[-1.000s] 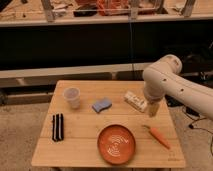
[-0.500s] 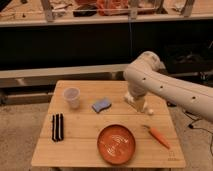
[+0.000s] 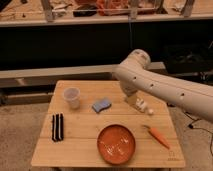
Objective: Place the ceramic cup in the ceramic bowl
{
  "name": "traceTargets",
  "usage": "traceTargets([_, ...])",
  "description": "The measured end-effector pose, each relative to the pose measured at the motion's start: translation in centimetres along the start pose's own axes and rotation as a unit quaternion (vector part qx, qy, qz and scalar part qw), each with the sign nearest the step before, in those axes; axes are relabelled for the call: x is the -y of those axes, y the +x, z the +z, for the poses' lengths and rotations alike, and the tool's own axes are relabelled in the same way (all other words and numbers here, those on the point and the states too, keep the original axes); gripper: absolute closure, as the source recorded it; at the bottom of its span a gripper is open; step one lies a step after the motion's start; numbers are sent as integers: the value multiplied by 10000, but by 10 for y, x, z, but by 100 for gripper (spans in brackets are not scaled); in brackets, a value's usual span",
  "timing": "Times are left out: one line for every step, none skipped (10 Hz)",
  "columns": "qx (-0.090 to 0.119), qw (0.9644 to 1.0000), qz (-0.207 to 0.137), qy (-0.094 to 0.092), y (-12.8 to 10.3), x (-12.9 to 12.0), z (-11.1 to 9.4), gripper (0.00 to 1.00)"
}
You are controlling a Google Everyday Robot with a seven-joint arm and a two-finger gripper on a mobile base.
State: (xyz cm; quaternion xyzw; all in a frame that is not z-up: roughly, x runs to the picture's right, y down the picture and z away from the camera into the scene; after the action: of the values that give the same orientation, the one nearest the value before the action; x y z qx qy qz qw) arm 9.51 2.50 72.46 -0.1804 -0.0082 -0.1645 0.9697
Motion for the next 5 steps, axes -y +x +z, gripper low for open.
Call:
traceTargets([40,10000,-50,46,-9,6,0,20])
traceTargets([70,9999,-72,78,-12,9,2,20])
traceTargets([117,9998,-105,135,-15,14,4,20])
traceTargets([156,9996,-155,180,-20,19,5,20])
traceTargets([184,9994,-207,218,-27,24,6,20])
